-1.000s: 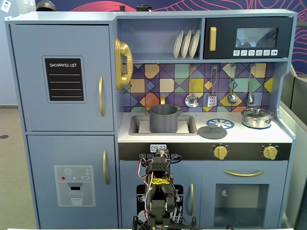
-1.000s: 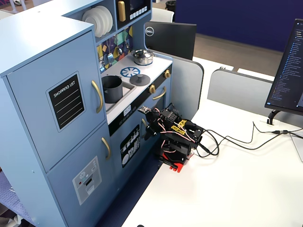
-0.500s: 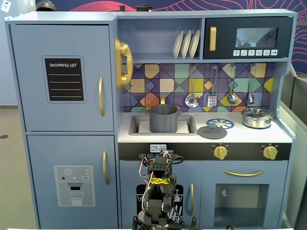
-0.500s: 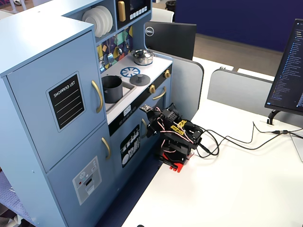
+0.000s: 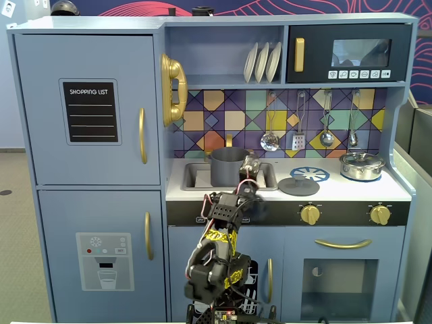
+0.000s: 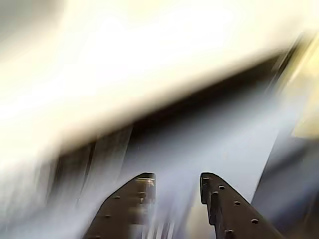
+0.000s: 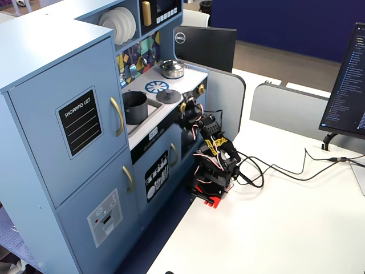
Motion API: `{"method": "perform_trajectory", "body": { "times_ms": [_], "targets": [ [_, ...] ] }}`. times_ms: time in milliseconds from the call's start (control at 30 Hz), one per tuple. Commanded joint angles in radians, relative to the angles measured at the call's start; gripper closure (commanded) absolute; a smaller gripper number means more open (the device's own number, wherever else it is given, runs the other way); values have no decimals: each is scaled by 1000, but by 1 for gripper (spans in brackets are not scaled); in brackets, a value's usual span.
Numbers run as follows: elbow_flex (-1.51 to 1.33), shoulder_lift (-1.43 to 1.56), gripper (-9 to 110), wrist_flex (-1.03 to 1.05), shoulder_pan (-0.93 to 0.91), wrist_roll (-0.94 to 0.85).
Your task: Pick up the lid from the counter and put it on the gray recipient
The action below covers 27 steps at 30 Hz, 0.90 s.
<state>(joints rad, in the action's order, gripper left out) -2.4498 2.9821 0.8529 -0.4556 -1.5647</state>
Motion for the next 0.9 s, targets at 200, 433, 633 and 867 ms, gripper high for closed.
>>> {"method": "perform_trajectory", "body": {
  "times_ms": [200,433,633,867],
  "targets": [
    [-161,-227,81,-857,-129,-69],
    [-94,-373,79,-966,-161,-69],
    [-14,-508,77,-1029,-172,-43],
    [107,-686,77,-1062,-166,-34]
  ]
}}
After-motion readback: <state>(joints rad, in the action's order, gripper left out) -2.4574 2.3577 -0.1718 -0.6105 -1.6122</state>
